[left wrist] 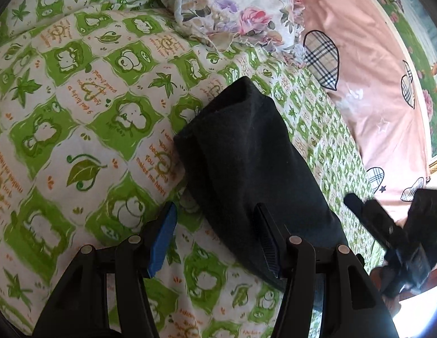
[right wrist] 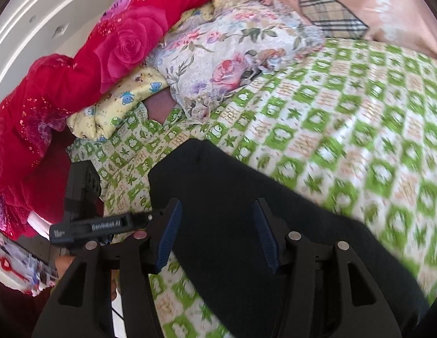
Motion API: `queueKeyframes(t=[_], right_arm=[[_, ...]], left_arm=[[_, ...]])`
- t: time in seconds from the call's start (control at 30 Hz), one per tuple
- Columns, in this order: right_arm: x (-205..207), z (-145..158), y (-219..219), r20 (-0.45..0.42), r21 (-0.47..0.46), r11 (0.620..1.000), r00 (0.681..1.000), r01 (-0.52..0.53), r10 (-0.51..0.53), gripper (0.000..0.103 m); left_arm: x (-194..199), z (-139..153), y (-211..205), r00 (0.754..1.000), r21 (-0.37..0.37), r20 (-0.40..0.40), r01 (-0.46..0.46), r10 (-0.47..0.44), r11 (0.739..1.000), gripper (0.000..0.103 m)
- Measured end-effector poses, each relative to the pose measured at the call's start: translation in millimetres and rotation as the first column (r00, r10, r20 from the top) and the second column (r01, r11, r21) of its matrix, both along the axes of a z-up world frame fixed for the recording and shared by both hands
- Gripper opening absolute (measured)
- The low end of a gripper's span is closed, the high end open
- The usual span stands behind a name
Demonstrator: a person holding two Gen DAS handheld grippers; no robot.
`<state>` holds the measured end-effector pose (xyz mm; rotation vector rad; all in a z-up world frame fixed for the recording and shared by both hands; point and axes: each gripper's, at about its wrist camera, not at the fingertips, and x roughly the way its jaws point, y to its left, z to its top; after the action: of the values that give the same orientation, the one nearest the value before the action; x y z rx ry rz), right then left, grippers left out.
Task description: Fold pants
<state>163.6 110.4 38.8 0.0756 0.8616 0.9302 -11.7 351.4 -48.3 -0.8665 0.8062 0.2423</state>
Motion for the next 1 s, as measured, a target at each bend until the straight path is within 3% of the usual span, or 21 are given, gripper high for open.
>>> queueKeyframes(t=[0.53,0.73,0.8,0.87,1.0], right_arm=[[67,-25,102,-0.037,-0.200,0.961,0.982,-0.191,0.187,0.055],[75,-38,116,-0.085,-0.186,0.953,0.970,-0.241,0.228,0.055],[73,-40,120,-0.094,-0.185,0.948,0.965,-0.258,0.244,0.049],[66,-37,122,-0.080,-0.195,0.943,0.962,-0.271,0.260,0.034],[54,-22,112,-0.034,-0.183,0.946,0.963,-0.269,0.268,0.024]], left_arm=[[12,-6,7,0.999,0.032,0.033,0.026,-0.027,0.999,0.049],[10,-6,8,1.000,0.041,0.028,-0.005,0.004,0.999,0.037],[12,-5,8,1.000,0.045,0.027,-0.012,0.011,0.999,0.030],[13,-3,7,1.000,0.042,0.025,-0.017,0.016,0.999,0.024],[17,11,-3,0.999,0.066,0.033,-0.012,0.010,0.998,0.019]])
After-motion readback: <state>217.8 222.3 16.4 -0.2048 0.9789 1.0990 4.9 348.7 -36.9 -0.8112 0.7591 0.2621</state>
